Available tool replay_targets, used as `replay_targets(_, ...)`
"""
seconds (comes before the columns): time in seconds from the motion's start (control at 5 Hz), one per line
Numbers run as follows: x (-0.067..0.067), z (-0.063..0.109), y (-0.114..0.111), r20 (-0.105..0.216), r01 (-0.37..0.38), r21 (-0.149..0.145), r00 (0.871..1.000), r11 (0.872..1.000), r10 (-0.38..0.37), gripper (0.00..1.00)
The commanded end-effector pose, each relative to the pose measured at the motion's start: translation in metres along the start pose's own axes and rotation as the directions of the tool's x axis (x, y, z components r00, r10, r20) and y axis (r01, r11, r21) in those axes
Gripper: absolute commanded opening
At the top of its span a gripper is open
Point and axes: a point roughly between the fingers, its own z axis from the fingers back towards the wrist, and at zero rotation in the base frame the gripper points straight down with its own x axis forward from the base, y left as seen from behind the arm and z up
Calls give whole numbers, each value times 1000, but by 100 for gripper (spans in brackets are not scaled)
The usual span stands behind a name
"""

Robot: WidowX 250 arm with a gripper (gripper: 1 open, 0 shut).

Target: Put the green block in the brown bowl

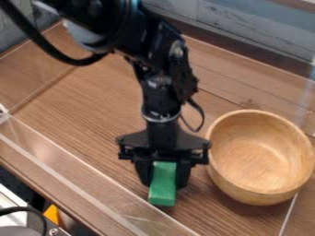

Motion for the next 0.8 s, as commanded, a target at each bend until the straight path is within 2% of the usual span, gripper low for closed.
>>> replay_targets(0.0,5,23,-3,35,1,-36,999,999,1,0)
replay_targets(0.6,6,27,0,18,17,-27,1000,999,-17,0)
